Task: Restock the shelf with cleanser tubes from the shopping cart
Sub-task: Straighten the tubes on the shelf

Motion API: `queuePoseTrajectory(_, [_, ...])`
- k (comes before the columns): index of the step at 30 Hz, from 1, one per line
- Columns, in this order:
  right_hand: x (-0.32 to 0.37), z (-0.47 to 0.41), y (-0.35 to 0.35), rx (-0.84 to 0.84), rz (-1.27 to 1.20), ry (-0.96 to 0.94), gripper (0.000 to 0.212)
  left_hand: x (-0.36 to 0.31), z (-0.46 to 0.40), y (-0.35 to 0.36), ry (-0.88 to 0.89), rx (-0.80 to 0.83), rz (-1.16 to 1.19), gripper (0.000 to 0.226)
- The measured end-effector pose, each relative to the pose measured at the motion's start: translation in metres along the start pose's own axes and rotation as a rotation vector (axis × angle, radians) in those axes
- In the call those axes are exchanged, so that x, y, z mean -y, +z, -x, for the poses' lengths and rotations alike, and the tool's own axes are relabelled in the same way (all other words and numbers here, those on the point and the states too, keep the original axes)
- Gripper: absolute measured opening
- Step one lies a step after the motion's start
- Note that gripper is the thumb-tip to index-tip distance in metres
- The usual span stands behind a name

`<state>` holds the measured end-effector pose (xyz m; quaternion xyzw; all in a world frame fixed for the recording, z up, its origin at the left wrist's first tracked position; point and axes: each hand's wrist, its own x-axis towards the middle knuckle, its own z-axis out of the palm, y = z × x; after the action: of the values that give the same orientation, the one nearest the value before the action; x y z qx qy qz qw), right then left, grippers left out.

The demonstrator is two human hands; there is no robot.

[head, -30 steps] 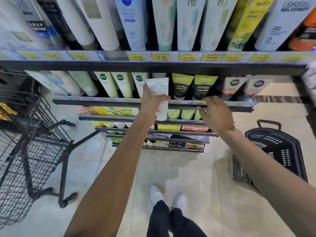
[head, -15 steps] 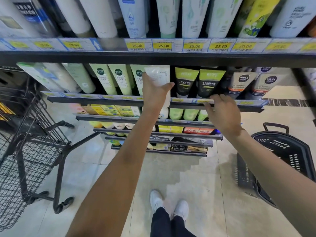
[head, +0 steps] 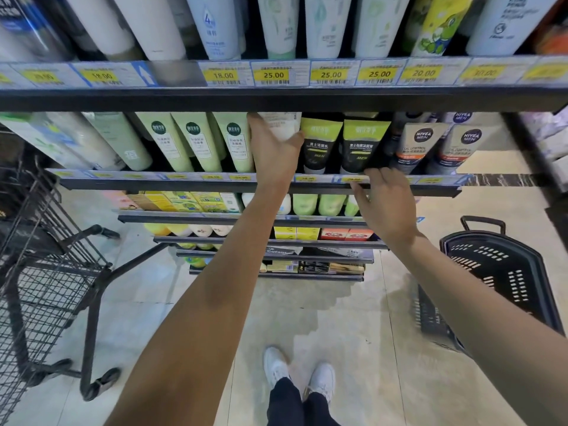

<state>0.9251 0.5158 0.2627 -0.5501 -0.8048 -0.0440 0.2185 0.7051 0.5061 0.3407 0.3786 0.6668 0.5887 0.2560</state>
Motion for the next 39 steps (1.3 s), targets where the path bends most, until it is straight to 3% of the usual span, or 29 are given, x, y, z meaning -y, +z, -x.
queuePoseTrajectory(11, [-0.006, 0.002, 0.009, -0.037, -0.024, -0.029, 0.036, 0.013, 0.004, 0.007, -0.007, -0.032, 0.025, 0.083])
queuePoseTrajectory(23, [-0.005, 0.003, 0.012, -0.035, -0.059, -0.026, 0.037, 0.030, 0.004, 0.007, -0.040, -0.112, -0.137, 0.057])
queuePoseTrajectory(28, [-0.004, 0.003, 0.009, -0.056, -0.068, -0.024, 0.036, 0.033, 0.007, 0.009, -0.036, -0.122, -0.257, 0.058])
queuePoseTrajectory(39, [-0.006, 0.004, 0.014, -0.080, -0.085, -0.039, 0.039, 0.034, 0.009, 0.005, -0.067, -0.143, -0.227, 0.054])
